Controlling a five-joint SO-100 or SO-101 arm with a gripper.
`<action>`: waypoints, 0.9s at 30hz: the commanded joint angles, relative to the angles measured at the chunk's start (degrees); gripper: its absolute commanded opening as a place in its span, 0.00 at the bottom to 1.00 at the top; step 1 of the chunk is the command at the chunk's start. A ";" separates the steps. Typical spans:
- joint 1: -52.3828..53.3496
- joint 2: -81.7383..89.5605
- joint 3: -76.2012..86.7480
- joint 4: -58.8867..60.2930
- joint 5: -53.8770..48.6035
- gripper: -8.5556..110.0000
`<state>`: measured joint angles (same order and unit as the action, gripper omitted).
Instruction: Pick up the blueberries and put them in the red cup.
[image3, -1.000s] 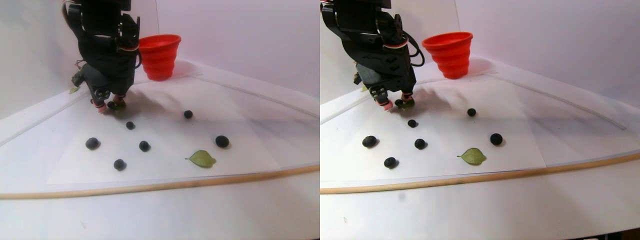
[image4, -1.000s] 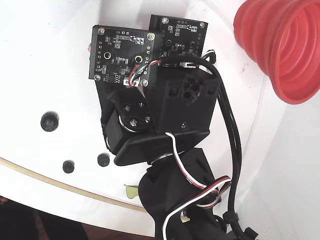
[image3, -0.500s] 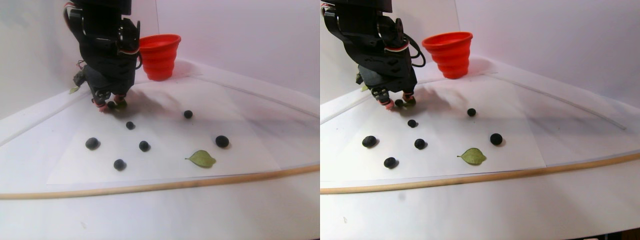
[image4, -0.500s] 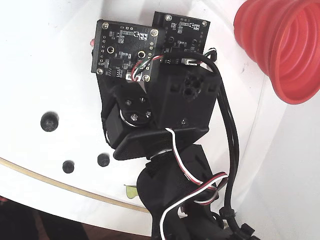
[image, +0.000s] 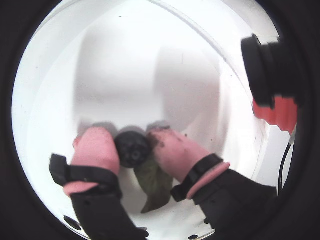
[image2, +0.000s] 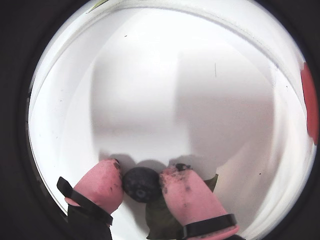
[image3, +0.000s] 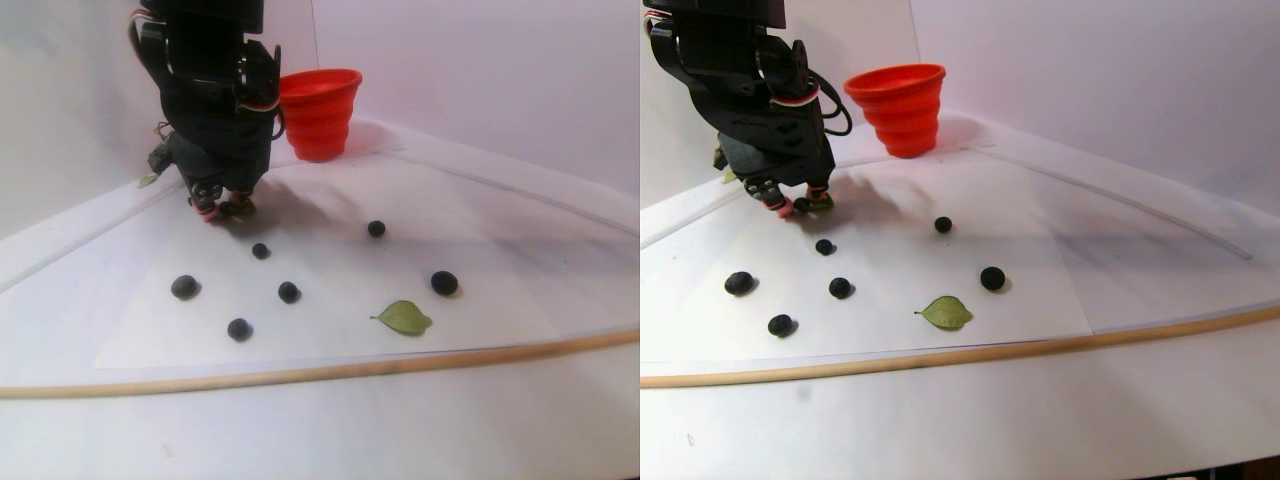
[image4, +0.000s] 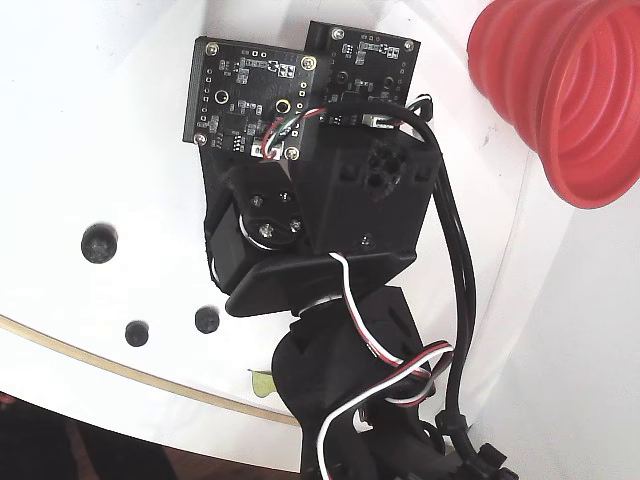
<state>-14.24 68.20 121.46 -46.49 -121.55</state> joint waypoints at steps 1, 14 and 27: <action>0.09 1.32 0.35 -1.05 -0.62 0.19; 0.62 5.89 2.64 1.58 0.09 0.18; 0.62 13.71 5.54 6.50 1.58 0.17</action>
<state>-13.27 75.67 126.47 -40.43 -120.15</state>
